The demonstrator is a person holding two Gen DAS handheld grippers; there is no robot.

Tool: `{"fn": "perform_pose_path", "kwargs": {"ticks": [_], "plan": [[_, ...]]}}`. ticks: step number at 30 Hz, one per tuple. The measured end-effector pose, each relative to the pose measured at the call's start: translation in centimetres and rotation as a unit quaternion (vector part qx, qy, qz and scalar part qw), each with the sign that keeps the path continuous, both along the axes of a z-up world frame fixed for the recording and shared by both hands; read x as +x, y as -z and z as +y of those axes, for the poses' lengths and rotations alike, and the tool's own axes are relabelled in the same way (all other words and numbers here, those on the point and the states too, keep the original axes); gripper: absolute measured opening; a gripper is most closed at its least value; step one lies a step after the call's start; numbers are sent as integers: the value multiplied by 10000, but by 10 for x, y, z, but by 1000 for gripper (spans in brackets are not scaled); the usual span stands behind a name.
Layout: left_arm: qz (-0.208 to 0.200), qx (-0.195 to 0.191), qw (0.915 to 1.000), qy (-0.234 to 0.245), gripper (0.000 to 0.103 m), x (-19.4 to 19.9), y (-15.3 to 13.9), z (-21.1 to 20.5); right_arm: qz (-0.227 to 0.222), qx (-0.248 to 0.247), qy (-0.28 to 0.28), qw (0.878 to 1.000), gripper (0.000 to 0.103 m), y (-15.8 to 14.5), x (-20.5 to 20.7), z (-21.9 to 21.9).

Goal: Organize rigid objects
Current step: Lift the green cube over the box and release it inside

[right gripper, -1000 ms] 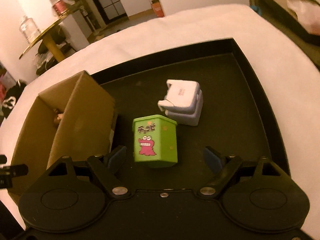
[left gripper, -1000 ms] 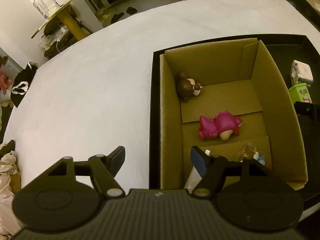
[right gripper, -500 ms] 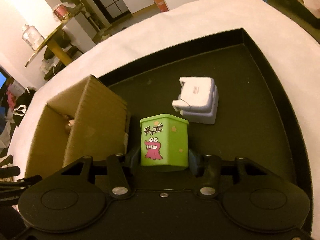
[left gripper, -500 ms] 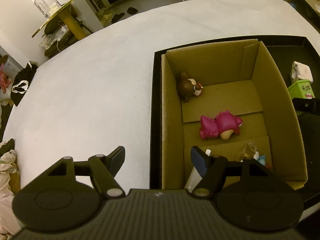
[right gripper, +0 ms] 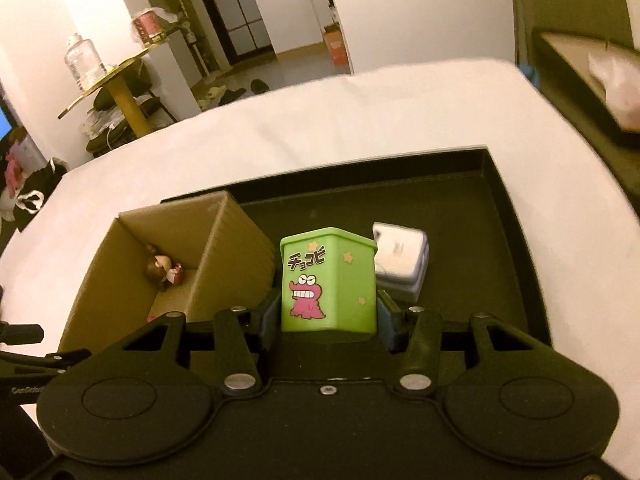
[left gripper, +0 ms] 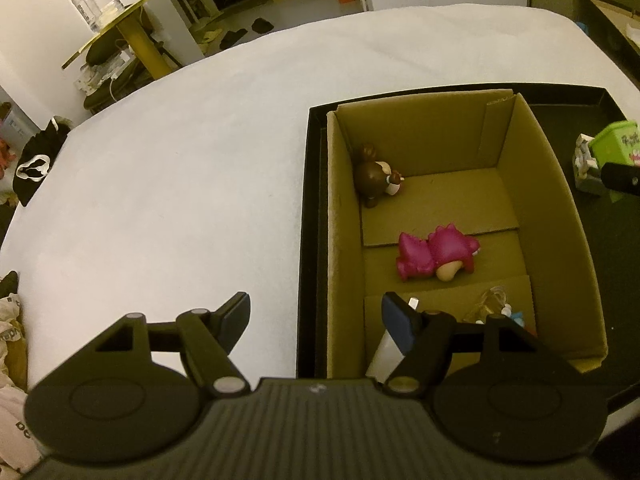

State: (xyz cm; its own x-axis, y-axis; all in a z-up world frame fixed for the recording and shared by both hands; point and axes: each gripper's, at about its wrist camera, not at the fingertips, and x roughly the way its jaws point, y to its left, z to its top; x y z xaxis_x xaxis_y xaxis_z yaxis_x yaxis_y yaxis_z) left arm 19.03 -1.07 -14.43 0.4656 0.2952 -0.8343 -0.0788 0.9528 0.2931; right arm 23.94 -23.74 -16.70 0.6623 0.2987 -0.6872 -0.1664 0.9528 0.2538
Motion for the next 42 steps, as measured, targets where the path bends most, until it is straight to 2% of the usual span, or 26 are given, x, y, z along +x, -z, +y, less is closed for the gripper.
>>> {"fn": "perform_pose_path", "kwargs": {"ticks": [8,15,30,35,42], "plan": [[-55,-156,9999,-23,71,-4,-2,7,-398,-331,-279,9983,48,-20,-3,16],[-114,-391,9992,-49,71,-6,-3,15,-877,-769,-659,9910,48,-35,-7,37],[-121,-933,9955,-76,70,-4,1,29,-1232,-1363,-1170,9760,48,-56,-3,79],[-140,-1026,9946,-80,65,-3,2,32,-1279,-1559,-1361,9699,48,-60,-2,93],[-71,-1208,9926,-11,33,-3,5,36,-1298,-1870,-1693,9589,48,-58,-1,116]]}}
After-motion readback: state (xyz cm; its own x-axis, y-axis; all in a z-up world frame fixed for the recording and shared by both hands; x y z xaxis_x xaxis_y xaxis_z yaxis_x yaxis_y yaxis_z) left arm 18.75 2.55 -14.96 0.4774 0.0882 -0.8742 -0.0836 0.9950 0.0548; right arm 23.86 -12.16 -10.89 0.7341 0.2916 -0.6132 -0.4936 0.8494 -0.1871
